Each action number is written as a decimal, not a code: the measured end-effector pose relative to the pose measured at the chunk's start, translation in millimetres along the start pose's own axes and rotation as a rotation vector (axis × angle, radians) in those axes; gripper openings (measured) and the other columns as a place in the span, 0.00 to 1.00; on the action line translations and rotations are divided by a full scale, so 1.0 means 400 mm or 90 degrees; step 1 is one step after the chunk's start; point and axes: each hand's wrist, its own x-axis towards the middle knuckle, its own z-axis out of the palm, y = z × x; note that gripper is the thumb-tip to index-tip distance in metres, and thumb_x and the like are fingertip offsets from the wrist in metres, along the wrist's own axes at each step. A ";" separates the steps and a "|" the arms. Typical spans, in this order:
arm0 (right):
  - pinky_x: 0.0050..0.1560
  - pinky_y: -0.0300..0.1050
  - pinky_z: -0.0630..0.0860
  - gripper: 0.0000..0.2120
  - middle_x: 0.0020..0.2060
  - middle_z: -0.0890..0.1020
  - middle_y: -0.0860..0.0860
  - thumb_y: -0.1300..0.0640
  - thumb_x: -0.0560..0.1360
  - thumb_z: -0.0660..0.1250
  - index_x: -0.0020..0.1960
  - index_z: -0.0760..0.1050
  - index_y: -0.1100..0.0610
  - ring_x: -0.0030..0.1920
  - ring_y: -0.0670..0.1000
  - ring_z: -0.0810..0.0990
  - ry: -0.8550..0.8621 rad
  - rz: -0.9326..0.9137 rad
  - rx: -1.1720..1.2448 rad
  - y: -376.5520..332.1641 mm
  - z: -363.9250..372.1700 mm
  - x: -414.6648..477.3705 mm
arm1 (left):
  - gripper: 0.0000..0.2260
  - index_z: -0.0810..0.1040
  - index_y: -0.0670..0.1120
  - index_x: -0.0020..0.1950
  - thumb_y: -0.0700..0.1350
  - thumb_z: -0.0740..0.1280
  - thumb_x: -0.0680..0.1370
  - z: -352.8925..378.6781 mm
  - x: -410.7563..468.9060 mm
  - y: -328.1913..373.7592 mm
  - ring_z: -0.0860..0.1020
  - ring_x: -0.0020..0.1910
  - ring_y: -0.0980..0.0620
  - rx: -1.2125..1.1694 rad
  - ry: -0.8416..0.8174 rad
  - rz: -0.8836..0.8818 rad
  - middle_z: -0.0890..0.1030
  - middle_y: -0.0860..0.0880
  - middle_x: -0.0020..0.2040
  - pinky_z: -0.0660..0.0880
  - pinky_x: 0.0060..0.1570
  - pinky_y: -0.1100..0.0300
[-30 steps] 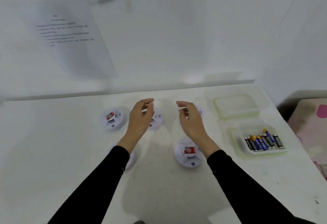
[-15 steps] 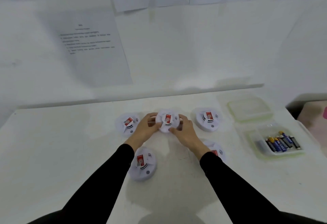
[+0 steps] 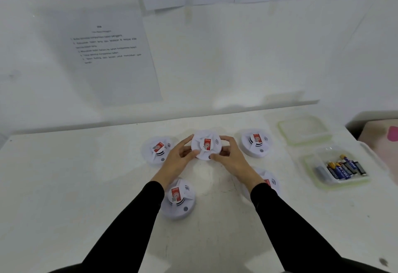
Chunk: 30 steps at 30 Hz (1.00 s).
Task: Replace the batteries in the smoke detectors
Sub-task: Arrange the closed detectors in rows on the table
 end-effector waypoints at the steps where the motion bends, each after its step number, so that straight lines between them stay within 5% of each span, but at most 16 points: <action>1: 0.50 0.43 0.79 0.29 0.53 0.80 0.55 0.62 0.69 0.75 0.64 0.67 0.48 0.52 0.53 0.81 0.000 -0.001 0.005 -0.001 0.001 0.001 | 0.25 0.69 0.57 0.74 0.46 0.71 0.78 0.001 0.001 0.001 0.79 0.58 0.59 0.005 -0.002 -0.001 0.82 0.52 0.59 0.74 0.56 0.66; 9: 0.46 0.37 0.77 0.28 0.51 0.82 0.52 0.62 0.69 0.76 0.63 0.68 0.48 0.50 0.49 0.82 -0.003 0.010 0.019 -0.014 -0.011 -0.004 | 0.25 0.69 0.58 0.73 0.46 0.70 0.79 -0.005 0.012 0.000 0.77 0.62 0.57 -0.009 -0.019 -0.014 0.80 0.51 0.62 0.72 0.55 0.68; 30: 0.53 0.45 0.79 0.29 0.51 0.82 0.53 0.62 0.68 0.76 0.63 0.68 0.48 0.51 0.50 0.82 -0.003 0.019 0.017 -0.019 -0.013 0.000 | 0.26 0.66 0.58 0.75 0.48 0.69 0.79 0.000 0.010 -0.005 0.75 0.60 0.64 0.030 -0.004 -0.016 0.80 0.54 0.63 0.70 0.54 0.71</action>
